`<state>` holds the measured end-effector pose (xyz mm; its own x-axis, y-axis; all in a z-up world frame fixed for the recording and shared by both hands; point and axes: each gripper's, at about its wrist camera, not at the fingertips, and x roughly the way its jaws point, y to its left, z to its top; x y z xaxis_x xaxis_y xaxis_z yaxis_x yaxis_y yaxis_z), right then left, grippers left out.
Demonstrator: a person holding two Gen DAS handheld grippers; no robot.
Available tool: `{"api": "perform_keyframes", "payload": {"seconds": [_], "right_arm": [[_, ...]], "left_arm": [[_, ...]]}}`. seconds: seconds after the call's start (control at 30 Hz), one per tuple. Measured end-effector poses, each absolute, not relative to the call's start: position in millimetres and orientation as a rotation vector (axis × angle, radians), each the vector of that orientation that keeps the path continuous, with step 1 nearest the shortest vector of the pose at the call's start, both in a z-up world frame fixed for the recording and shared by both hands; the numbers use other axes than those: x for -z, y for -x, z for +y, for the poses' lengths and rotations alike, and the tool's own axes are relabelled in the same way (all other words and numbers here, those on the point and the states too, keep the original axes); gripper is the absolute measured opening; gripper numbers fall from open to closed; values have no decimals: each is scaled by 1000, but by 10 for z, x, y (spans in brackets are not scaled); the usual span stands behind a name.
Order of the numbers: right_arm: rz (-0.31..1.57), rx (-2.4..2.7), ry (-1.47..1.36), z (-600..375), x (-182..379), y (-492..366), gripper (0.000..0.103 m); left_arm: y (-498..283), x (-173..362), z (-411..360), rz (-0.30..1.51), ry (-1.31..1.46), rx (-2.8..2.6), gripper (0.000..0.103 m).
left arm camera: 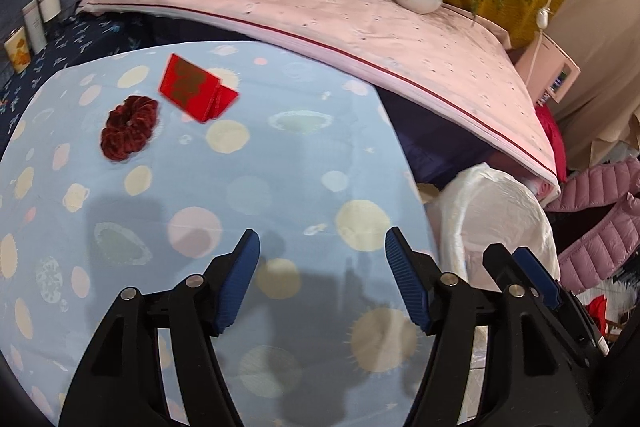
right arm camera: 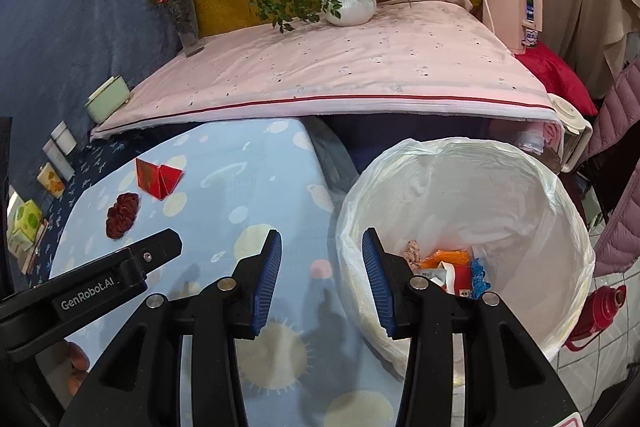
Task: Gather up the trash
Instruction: 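Move both grippers back to the dark red scrunchie and red card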
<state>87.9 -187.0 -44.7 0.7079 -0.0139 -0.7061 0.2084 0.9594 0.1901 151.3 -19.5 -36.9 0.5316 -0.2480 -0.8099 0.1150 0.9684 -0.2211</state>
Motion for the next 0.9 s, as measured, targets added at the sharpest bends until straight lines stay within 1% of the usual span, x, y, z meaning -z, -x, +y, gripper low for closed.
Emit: {"api": "perform_keyframes", "payload": {"seconds": [0.27,0.33,0.4,0.67,0.9], "right_arm": [[803,51,-220,-1414,495,-1135,41],[809,33,-210,-1299,511,-1201,41],[816,10,-194,-1156,528,-1290,41],[838,-72,-153,-667,604,-1682,41],[850,-133,-136,-283,681,-2110,41]], "left_arm": [[-1659,471,415,998,196,117,63],[-1701,498,586,1001,217,91,64],[-1748,526,769,998,231,61,68],[-2020,689,1430,1017,300,-41,68],[-2330,752,1808,1014,337,-86,68]]}}
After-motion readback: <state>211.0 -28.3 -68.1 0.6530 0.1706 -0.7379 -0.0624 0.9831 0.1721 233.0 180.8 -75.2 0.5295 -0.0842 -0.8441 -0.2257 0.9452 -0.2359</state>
